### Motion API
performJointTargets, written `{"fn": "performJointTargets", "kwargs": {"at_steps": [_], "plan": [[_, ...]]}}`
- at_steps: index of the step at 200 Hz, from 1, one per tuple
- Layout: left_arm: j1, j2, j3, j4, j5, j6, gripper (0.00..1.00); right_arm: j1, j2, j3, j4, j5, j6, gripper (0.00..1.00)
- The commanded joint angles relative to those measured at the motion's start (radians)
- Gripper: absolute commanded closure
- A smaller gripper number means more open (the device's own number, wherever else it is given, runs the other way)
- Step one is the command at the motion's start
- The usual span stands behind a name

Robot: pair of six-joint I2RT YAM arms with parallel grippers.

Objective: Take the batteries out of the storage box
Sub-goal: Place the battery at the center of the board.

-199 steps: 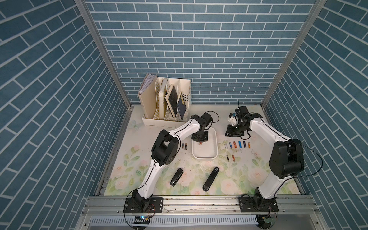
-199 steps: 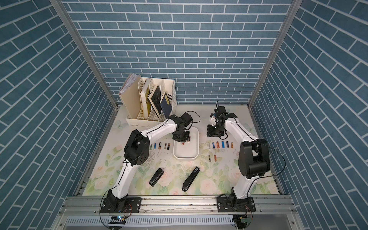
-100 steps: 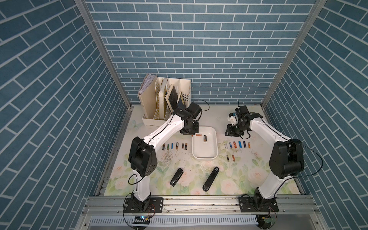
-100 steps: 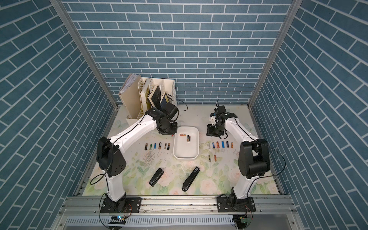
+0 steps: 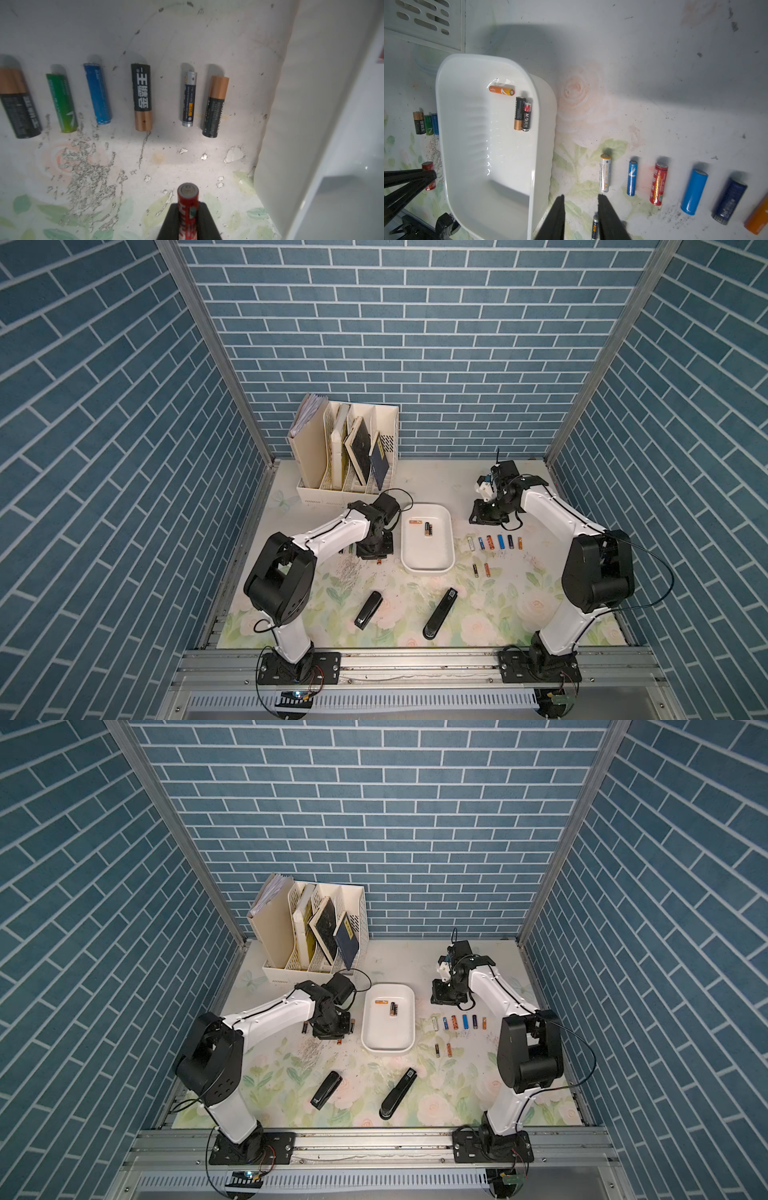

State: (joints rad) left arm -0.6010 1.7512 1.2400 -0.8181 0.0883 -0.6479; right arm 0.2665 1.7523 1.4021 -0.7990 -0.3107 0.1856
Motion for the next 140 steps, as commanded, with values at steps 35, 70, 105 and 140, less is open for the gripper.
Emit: {"fn": "performJointTargets", "kwargs": {"at_steps": [35,70,105,140], "plan": [[-0.031,0.074,-0.002,0.11,0.036,-0.019,0.83,0.004,0.024,0.026,-0.028,0.008,-0.021,0.7],[-0.038,0.097,-0.002,0.105,0.026,-0.019,0.83,0.004,0.026,0.029,-0.029,0.01,-0.021,0.7],[-0.043,0.099,-0.023,0.117,0.033,-0.027,0.83,0.004,0.029,0.028,-0.031,0.01,-0.023,0.7],[-0.052,0.102,-0.044,0.12,0.033,-0.043,0.83,0.004,0.028,0.03,-0.034,0.013,-0.023,0.7]]}}
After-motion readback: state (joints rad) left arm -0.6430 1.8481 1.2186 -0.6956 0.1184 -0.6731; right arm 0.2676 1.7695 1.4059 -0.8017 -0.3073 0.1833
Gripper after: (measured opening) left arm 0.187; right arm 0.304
